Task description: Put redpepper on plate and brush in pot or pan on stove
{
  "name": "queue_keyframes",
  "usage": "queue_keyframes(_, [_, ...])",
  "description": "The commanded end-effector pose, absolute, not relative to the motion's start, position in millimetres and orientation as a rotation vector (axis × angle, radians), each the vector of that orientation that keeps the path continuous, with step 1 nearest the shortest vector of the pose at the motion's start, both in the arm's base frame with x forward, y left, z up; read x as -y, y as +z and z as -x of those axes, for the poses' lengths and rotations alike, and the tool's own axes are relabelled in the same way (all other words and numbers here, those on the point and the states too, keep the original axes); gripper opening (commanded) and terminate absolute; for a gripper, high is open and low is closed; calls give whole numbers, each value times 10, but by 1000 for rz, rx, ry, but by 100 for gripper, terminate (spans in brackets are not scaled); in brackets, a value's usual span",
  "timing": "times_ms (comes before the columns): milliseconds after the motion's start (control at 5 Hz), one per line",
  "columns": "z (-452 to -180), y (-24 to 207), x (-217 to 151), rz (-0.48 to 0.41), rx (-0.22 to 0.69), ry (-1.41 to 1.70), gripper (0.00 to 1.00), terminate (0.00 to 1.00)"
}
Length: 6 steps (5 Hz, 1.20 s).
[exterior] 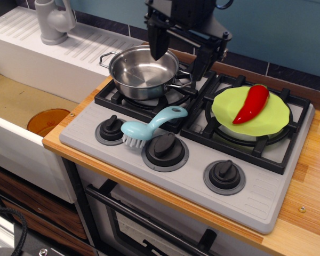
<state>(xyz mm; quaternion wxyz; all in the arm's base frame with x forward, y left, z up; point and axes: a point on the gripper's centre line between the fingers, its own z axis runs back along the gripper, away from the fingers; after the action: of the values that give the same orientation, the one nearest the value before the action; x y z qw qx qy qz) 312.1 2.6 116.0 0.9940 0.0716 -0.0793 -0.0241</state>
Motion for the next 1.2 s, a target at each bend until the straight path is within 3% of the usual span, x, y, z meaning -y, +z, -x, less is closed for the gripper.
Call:
queue_keyframes(0, [-3026, 1200, -104, -140, 236, 7, 100, 0])
queue_keyframes(1000, [-3032, 715, -171, -76, 286, 27, 100, 0])
